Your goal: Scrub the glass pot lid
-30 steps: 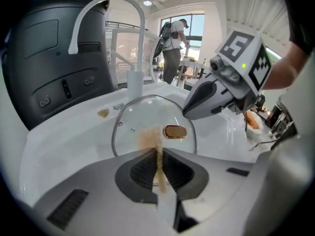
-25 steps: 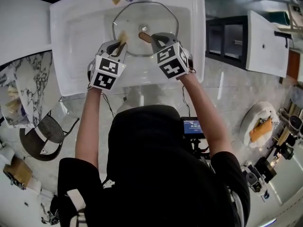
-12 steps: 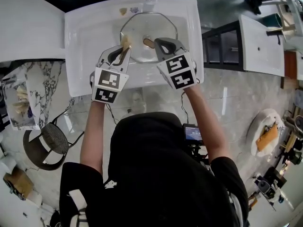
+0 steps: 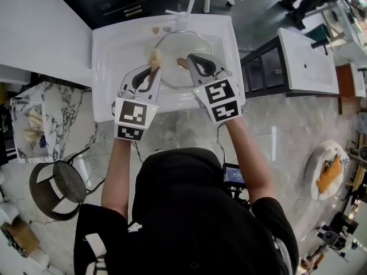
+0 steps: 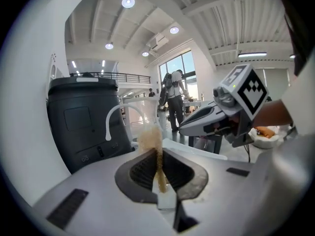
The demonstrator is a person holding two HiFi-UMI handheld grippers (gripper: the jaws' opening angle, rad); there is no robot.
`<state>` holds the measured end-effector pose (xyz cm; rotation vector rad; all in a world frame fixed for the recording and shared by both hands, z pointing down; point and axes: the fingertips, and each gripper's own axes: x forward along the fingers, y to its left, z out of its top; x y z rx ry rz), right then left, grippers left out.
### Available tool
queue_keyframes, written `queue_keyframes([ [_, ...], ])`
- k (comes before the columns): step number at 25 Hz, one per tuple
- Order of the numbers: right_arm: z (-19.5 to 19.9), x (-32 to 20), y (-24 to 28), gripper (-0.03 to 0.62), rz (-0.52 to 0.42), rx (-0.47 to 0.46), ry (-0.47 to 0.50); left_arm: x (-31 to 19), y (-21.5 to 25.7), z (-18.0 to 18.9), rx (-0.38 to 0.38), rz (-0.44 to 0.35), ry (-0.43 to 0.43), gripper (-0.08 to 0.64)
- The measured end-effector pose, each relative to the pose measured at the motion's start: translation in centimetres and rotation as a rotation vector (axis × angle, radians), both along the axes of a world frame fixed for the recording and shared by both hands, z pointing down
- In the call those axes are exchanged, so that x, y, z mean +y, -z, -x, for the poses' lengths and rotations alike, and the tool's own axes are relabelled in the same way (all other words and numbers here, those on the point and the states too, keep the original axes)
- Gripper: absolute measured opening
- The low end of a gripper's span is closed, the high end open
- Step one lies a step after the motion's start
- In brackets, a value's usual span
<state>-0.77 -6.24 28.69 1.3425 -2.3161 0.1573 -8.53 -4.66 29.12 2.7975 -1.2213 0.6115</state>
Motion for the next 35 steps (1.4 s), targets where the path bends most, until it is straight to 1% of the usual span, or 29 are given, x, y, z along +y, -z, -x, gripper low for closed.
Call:
queue_keyframes([
  [3,0.3,0.9,2.1,-0.002,-0.042,0.002,-0.017,0.5,2.7,0.7,0.035,-0.051,0.016,0.018],
  [6,0.4,2.1,3.4,-0.002,-0.062,0.021,-0.024,1.5,4.9,1.1,0.078,-0.091,0.013,0.018],
  [11,1.1,3.2,5.3,-0.002,-0.123,0.013,-0.026,2.5,6.8,1.7,0.11,-0.136,0.015,0.018],
  [17,1.4,4.3,8.0,-0.002,-0.188,0.002,-0.022,3.3,9.0,2.0,0.115,-0.187,0.03,0.018],
  [24,0.9,5.9,11.4,-0.002,-0.251,-0.02,-0.006,5.0,12.5,1.4,0.129,-0.248,0.045,0.018],
  [30,-0.5,8.3,12.8,-0.002,-0.26,-0.012,-0.001,7.3,14.4,0.4,0.133,-0.276,0.067,0.018],
  [35,-1.5,10.3,14.1,-0.002,-0.296,-0.038,0.01,9.7,16.0,-0.5,0.141,-0.308,0.082,0.018],
])
